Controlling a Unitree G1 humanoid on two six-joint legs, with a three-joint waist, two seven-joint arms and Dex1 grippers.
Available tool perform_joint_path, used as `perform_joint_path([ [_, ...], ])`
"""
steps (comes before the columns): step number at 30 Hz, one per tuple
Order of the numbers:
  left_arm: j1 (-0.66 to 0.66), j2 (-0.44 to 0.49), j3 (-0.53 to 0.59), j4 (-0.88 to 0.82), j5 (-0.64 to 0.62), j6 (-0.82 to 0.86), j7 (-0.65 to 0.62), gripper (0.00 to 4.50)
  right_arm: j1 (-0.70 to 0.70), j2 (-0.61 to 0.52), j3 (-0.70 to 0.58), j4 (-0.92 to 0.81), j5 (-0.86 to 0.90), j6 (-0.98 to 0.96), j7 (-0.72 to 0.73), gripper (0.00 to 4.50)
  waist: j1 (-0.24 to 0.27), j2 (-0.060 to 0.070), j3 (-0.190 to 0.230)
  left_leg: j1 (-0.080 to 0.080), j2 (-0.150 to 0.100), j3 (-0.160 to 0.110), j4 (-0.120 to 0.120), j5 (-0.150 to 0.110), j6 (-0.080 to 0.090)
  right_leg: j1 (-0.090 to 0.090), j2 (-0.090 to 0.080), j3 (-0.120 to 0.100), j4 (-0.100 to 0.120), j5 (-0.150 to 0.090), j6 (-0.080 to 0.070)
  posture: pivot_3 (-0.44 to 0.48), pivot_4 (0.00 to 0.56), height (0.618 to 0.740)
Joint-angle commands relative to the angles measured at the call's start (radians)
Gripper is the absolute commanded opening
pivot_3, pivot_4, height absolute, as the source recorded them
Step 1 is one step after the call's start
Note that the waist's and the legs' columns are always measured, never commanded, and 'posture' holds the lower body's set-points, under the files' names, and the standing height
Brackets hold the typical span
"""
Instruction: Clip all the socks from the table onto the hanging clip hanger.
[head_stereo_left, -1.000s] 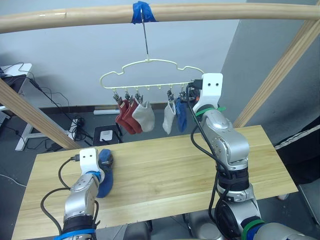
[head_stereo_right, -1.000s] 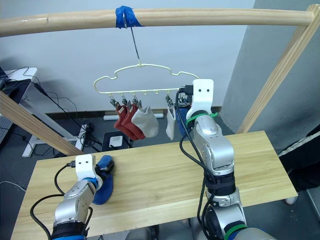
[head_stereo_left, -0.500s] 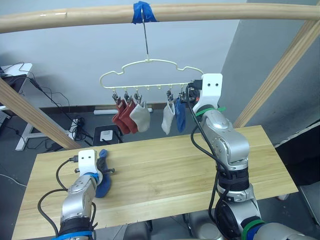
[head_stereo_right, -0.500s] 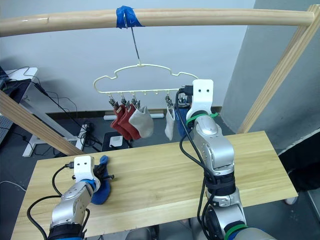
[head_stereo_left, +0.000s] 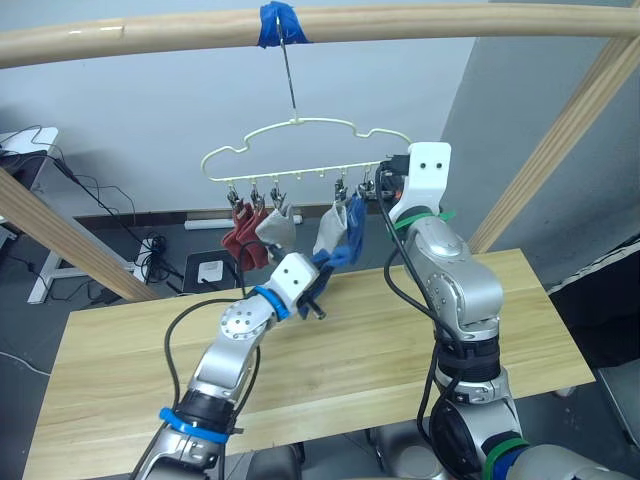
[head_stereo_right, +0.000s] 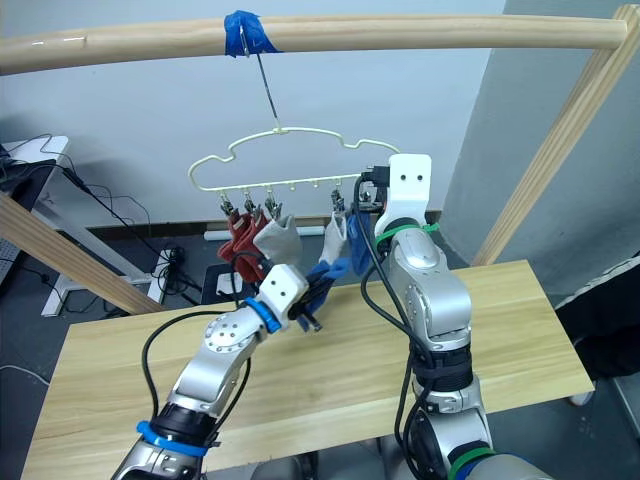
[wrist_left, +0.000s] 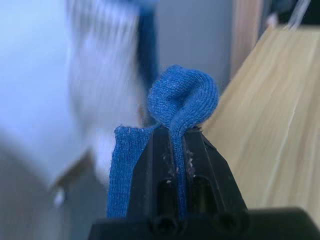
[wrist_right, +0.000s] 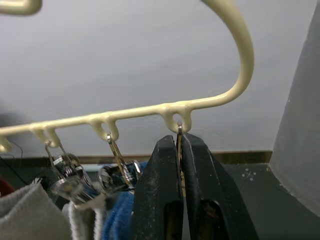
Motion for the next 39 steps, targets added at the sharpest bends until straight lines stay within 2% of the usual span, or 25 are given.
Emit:
perform_joint_path([
  [1, -0.048, -0.041, -0.027, 0.025, 0.042, -0.058, 0.038, 0.01, -0.03, 0.019, -0.006, -0.054, 0.015, 0.003, -0.005, 0.0, -0.001, 0.0, 0.0, 0.0, 0.0, 0.0, -0.001, 0.0, 0.0, 0.0, 0.0, 0.0, -0.001, 0.0, 0.0, -0.245, 0.194, 0.74],
  [9, -0.152, -0.207, -0.049, 0.125, 0.092, -0.093, 0.156, 0.01, -0.032, 0.016, -0.005, -0.06, 0.023, 0.013, -0.01, 0.0, 0.001, 0.0, 0.0, -0.004, -0.002, 0.0, -0.002, 0.0, 0.0, 0.001, -0.001, -0.001, -0.009, 0.0, 0.0, -0.248, 0.193, 0.74],
  [16, -0.162, -0.3, 0.004, 0.131, 0.074, -0.036, 0.271, 0.01, -0.032, 0.016, -0.003, -0.063, 0.023, 0.017, -0.014, 0.0, -0.002, 0.0, 0.0, -0.005, -0.002, 0.0, -0.002, 0.0, 0.0, 0.0, -0.001, -0.001, -0.01, 0.0, 0.001, -0.253, 0.194, 0.74],
  [31, -0.176, -0.38, 0.035, 0.061, -0.009, 0.106, 0.3, 0.01, -0.027, 0.02, 0.001, -0.069, 0.027, 0.033, -0.01, 0.0, -0.001, 0.0, 0.0, -0.005, -0.003, 0.0, -0.002, 0.0, 0.0, 0.0, 0.0, -0.002, -0.011, 0.0, 0.001, -0.253, 0.201, 0.74],
  [39, -0.184, -0.392, 0.067, 0.039, -0.051, 0.157, 0.326, 0.01, -0.023, 0.02, 0.004, -0.073, 0.025, 0.036, -0.011, 0.0, -0.002, 0.0, 0.0, -0.005, -0.003, 0.0, -0.002, 0.0, 0.0, 0.0, 0.0, -0.002, -0.011, 0.0, 0.001, -0.255, 0.204, 0.74],
])
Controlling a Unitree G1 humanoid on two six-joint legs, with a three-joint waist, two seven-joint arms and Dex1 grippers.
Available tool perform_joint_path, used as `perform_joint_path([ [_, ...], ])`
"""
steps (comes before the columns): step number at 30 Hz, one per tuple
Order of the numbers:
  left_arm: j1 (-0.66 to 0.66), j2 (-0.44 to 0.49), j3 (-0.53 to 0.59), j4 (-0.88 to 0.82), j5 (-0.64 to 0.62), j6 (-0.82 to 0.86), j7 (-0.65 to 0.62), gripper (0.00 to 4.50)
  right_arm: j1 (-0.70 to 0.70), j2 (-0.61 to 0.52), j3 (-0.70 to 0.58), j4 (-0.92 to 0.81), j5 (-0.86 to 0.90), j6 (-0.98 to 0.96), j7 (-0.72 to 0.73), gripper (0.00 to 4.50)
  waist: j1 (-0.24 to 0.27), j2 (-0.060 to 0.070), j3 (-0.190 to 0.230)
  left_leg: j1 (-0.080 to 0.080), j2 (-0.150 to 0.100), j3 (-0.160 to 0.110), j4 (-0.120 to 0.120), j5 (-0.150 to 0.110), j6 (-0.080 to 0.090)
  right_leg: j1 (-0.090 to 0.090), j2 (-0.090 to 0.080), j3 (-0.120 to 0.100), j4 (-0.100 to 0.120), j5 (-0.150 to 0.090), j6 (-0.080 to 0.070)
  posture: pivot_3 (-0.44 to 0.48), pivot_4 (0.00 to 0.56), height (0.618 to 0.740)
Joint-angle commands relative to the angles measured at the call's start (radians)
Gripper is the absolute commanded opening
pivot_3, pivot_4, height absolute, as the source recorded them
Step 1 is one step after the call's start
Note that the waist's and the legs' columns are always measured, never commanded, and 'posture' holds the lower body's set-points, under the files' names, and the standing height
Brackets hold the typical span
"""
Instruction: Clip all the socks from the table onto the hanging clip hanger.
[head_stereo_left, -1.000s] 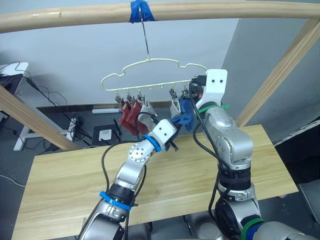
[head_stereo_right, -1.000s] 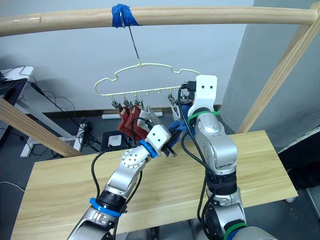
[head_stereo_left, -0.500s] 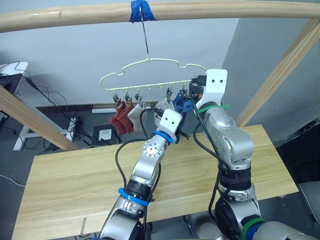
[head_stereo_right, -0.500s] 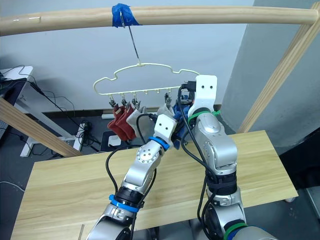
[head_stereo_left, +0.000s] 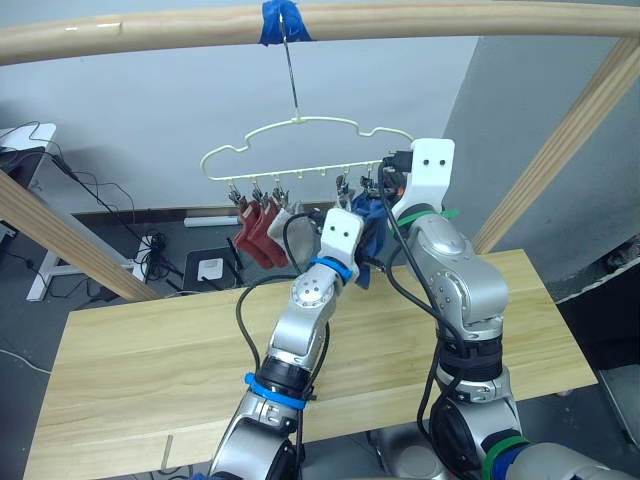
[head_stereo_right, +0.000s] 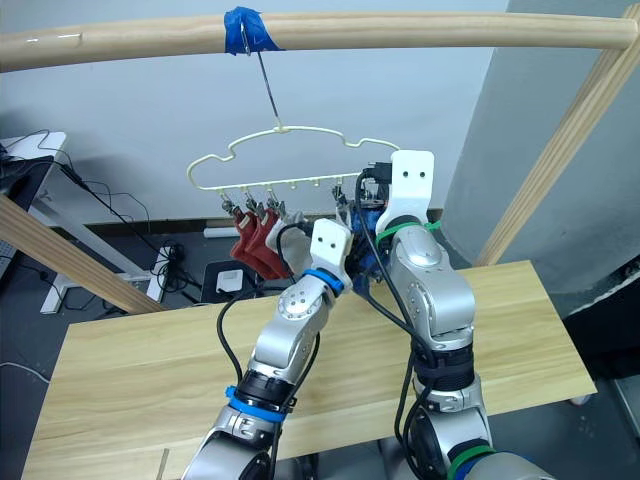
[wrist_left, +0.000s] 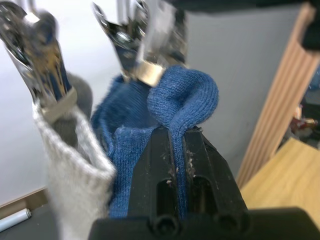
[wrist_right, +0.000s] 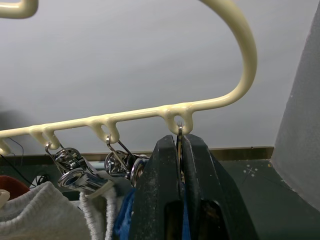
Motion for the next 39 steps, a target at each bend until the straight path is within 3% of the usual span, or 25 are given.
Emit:
perform_joint_path([
  [1, -0.011, -0.02, 0.005, -0.049, -0.02, 0.008, 0.007, 0.01, -0.018, 0.02, 0.01, -0.054, 0.008, -0.004, -0.002, 0.0, 0.0, 0.0, 0.0, 0.0, 0.0, 0.0, 0.0, 0.0, 0.0, 0.0, 0.0, 0.0, 0.0, 0.0, 0.0, -0.254, 0.205, 0.74],
  [22, -0.034, -0.033, 0.003, -0.055, -0.04, 0.03, 0.03, 0.01, -0.01, 0.034, 0.013, -0.067, 0.012, 0.002, -0.009, 0.0, 0.0, 0.0, 0.0, 0.0, 0.0, 0.0, 0.0, 0.0, 0.0, 0.0, 0.0, 0.0, 0.0, 0.0, 0.0, -0.251, 0.21, 0.74],
  [23, -0.033, -0.032, 0.003, -0.055, -0.04, 0.03, 0.03, 0.0, -0.009, 0.036, 0.012, -0.068, 0.012, 0.0, -0.012, 0.5, 0.001, 0.0, 0.0, 0.0, 0.0, 0.0, 0.0, 0.0, 0.0, 0.0, 0.0, 0.0, 0.0, 0.0, 0.0, -0.251, 0.21, 0.74],
  [31, -0.03, -0.025, -0.009, -0.044, -0.04, 0.045, 0.011, 0.0, -0.001, 0.051, -0.005, -0.119, 0.044, 0.022, -0.017, 3.28, 0.001, 0.0, 0.0, 0.0, 0.0, 0.0, 0.0, 0.0, 0.0, 0.0, 0.0, 0.0, 0.0, 0.0, 0.0, -0.249, 0.212, 0.74],
  [32, -0.024, -0.017, -0.014, -0.049, -0.035, 0.049, 0.005, 0.41, 0.001, 0.047, -0.007, -0.143, 0.056, 0.035, -0.011, 3.65, 0.001, 0.0, 0.0, 0.0, 0.0, 0.0, 0.0, 0.0, 0.0, 0.0, 0.0, 0.0, 0.0, 0.0, 0.0, -0.249, 0.212, 0.74],
  [34, -0.012, 0.002, -0.028, -0.06, -0.026, 0.054, -0.016, 0.73, 0.009, 0.033, -0.011, -0.188, 0.078, 0.065, 0.003, 3.65, 0.0, 0.0, 0.0, 0.0, 0.0, 0.0, 0.0, 0.0, 0.0, 0.0, 0.0, 0.0, 0.0, 0.0, 0.0, -0.249, 0.212, 0.74],
  [39, 0.026, 0.074, -0.067, -0.078, -0.013, 0.057, -0.095, 2.02, 0.059, -0.044, -0.024, -0.297, 0.129, 0.159, 0.071, 3.65, 0.001, 0.0, 0.0, 0.0, 0.0, -0.001, -0.001, 0.0, 0.0, 0.0, 0.0, 0.0, 0.0, 0.0, 0.0, -0.249, 0.206, 0.74],
])
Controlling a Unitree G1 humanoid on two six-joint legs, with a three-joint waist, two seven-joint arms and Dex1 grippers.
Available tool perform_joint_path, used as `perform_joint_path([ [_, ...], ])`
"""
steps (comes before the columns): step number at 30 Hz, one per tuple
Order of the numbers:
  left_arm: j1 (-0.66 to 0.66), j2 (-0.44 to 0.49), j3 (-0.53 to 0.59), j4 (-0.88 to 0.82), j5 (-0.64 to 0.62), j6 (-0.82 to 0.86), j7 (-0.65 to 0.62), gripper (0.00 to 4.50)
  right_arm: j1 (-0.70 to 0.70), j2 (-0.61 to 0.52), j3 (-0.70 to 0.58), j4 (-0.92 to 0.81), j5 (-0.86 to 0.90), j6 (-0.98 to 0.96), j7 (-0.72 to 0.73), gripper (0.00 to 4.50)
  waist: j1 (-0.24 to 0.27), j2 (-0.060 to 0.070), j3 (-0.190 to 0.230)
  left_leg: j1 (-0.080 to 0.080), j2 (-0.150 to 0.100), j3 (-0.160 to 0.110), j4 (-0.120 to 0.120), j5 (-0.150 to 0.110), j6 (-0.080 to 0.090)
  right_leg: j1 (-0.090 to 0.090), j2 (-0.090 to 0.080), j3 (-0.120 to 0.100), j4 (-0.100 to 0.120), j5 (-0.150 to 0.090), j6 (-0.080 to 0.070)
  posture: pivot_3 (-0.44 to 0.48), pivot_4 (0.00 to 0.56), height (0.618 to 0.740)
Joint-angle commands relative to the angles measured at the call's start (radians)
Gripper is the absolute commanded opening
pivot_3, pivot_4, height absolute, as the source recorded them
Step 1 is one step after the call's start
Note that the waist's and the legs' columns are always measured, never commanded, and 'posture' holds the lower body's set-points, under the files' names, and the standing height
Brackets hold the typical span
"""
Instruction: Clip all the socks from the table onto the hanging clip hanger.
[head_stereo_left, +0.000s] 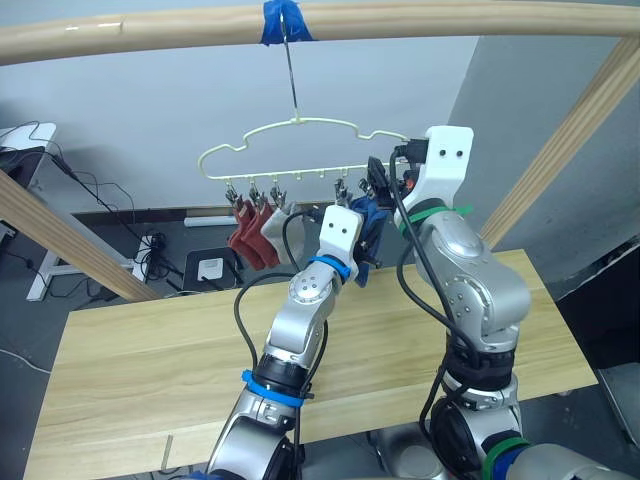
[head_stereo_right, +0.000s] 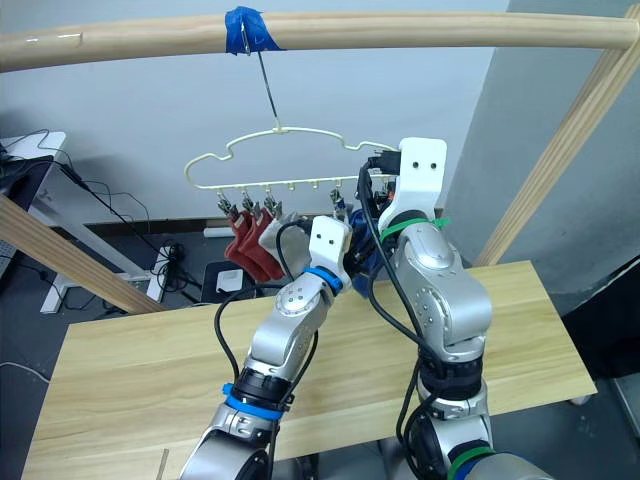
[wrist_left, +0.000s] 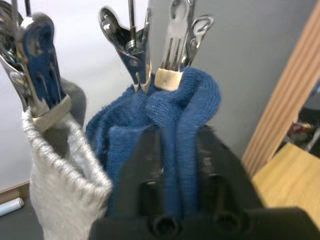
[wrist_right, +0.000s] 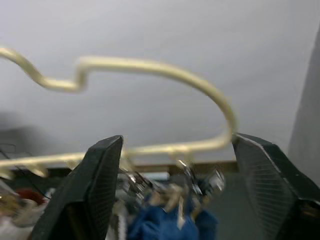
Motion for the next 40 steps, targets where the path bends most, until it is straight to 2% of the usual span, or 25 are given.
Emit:
perform_joint_path([
  [1, 0.026, 0.04, -0.031, -0.05, 0.008, -0.002, -0.062, 2.29, 0.029, -0.052, -0.013, -0.103, 0.052, 0.059, 0.065, 3.65, 0.0, 0.0, 0.0, 0.0, 0.0, 0.0, 0.0, 0.0, 0.0, 0.0, 0.0, 0.0, 0.0, 0.0, 0.0, -0.249, 0.205, 0.74],
  [7, 0.105, 0.185, -0.079, -0.154, 0.003, -0.017, -0.223, 4.05, 0.109, -0.268, -0.023, -0.19, 0.107, 0.074, 0.225, 3.65, 0.003, 0.0, 0.0, 0.0, 0.0, 0.0, 0.0, 0.0, 0.0, 0.0, 0.0, 0.0, 0.0, 0.0, 0.0, -0.24, 0.201, 0.74],
  [9, 0.133, 0.23, -0.08, -0.202, -0.008, -0.011, -0.269, 4.45, 0.135, -0.343, -0.019, -0.203, 0.116, 0.052, 0.281, 3.65, 0.004, 0.0, 0.0, 0.0, 0.0, 0.0, 0.0, 0.0, 0.0, 0.0, 0.0, 0.0, 0.0, 0.0, 0.0, -0.237, 0.198, 0.74],
  [13, 0.185, 0.313, -0.048, -0.3, -0.051, 0.017, -0.34, 4.5, 0.166, -0.457, -0.015, -0.198, 0.136, -0.001, 0.375, 4.48, 0.005, 0.0, 0.0, 0.001, 0.0, 0.001, 0.0, 0.0, 0.0, 0.0, 0.0, 0.001, 0.0, 0.0, 0.0, -0.232, 0.193, 0.74],
  [22, 0.276, 0.584, 0.139, -0.475, -0.24, 0.118, -0.536, 4.5, 0.207, -0.732, -0.029, -0.104, 0.177, -0.202, 0.696, 4.48, 0.013, 0.0, 0.0, 0.003, 0.0, 0.001, 0.0, 0.0, 0.0, 0.002, 0.0, 0.001, 0.0, 0.0, 0.0, -0.178, 0.166, 0.74],
  [29, 0.319, 0.811, 0.316, -0.407, -0.232, 0.118, -0.6, 4.5, 0.22, -0.868, -0.053, 0.025, 0.164, -0.36, 0.857, 4.48, 0.036, 0.0, -0.001, 0.004, 0.0, 0.001, 0.0, 0.0, 0.0, 0.003, 0.0, 0.001, 0.0, 0.0, 0.0, -0.124, 0.136, 0.74],
  [34, 0.354, 0.895, 0.393, -0.332, -0.203, 0.098, -0.6, 4.5, 0.274, -0.921, -0.115, 0.069, 0.182, -0.438, 0.93, 4.48, 0.065, 0.0, -0.002, 0.003, 0.0, 0.001, 0.0, 0.0, 0.0, 0.002, -0.001, 0.0, 0.0, 0.0, 0.0, -0.108, 0.122, 0.74],
  [40, 0.328, 0.895, 0.456, -0.274, -0.256, 0.123, -0.606, 4.5, 0.292, -0.935, -0.161, 0.112, 0.196, -0.475, 0.953, 4.48, 0.09, -0.002, -0.011, 0.003, 0.0, 0.001, 0.001, 0.0, 0.0, 0.002, -0.003, 0.0, 0.0, 0.0, 0.0, -0.096, 0.112, 0.74],
])
